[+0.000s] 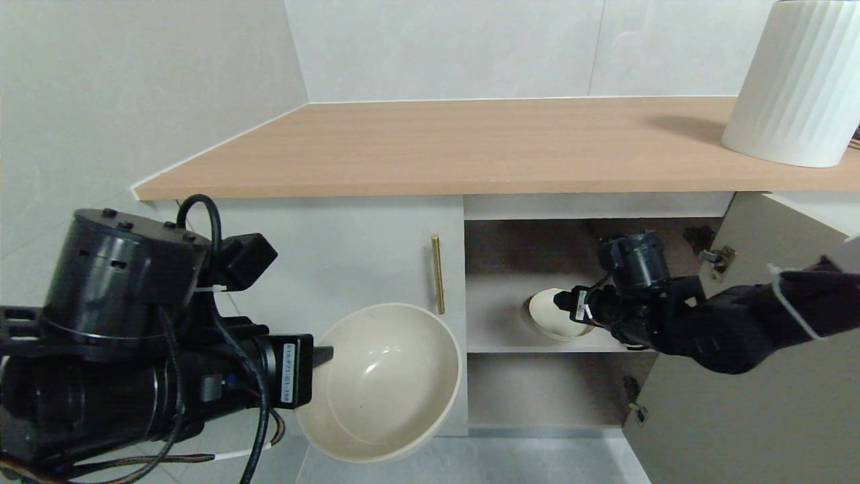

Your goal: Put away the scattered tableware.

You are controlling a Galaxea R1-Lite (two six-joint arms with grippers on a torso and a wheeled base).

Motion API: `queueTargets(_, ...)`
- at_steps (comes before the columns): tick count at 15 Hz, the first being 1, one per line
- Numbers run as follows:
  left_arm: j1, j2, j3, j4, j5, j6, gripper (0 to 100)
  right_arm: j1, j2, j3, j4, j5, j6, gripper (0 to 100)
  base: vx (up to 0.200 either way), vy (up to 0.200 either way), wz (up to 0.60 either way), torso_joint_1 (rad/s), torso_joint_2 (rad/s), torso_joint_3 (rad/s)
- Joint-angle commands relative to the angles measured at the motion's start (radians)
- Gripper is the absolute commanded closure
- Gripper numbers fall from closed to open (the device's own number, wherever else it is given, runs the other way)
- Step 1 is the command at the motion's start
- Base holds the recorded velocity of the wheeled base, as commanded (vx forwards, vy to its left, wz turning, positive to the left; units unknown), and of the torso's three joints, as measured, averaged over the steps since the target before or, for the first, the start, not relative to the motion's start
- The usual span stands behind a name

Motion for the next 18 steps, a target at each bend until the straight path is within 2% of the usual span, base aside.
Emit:
queueTargets(1, -0.017, 0.069, 0.001, -0.002, 0.002, 0.025, 100, 0.139, -0.328, 0.064, 0.234, 0.139, -0.041, 0, 0.0, 0.0, 0.0, 0.0, 0.0, 0.0)
queueTargets(2, -0.032, 0.092, 0.0, -0.005, 0.002, 0.045, 100, 0.159, -0.374, 0.058, 0.305, 0.179, -0.056, 0, 0.0, 0.0, 0.0, 0.0, 0.0, 0.0)
queueTargets(4, -0.066, 0.136, 0.005, -0.059, 0.006, 0.05, 100, 0.184, -0.43, 0.052, 0.377, 0.217, -0.076, 0, 0.0, 0.0, 0.0, 0.0, 0.0, 0.0)
queueTargets(6, -0.116, 0.199, 0.037, -0.171, 0.078, 0.052, 100, 0.228, -0.489, 0.035, 0.477, 0.223, -0.096, 0, 0.0, 0.0, 0.0, 0.0, 0.0, 0.0)
queueTargets(7, -0.122, 0.21, 0.041, -0.183, 0.095, 0.05, 100, 0.236, -0.496, 0.03, 0.492, 0.223, -0.096, 0, 0.0, 0.0, 0.0, 0.0, 0.0, 0.0)
queueTargets(8, -0.145, 0.241, 0.049, -0.211, 0.137, 0.052, 100, 0.274, -0.51, 0.022, 0.529, 0.228, -0.097, 0, 0.0, 0.0, 0.0, 0.0, 0.0, 0.0)
queueTargets(10, -0.161, 0.241, 0.049, -0.212, 0.14, 0.05, 100, 0.327, -0.501, 0.029, 0.532, 0.226, -0.096, 0, 0.0, 0.0, 0.0, 0.0, 0.0, 0.0)
queueTargets(13, -0.217, 0.227, 0.055, -0.212, 0.151, 0.052, 100, 0.393, -0.437, 0.033, 0.532, 0.225, -0.091, 0, 0.0, 0.0, 0.0, 0.0, 0.0, 0.0)
queueTargets(18, -0.253, 0.224, 0.054, -0.229, 0.172, 0.047, 100, 0.422, -0.331, 0.03, 0.527, 0.219, -0.074, 0, 0.0, 0.0, 0.0, 0.0, 0.0, 0.0)
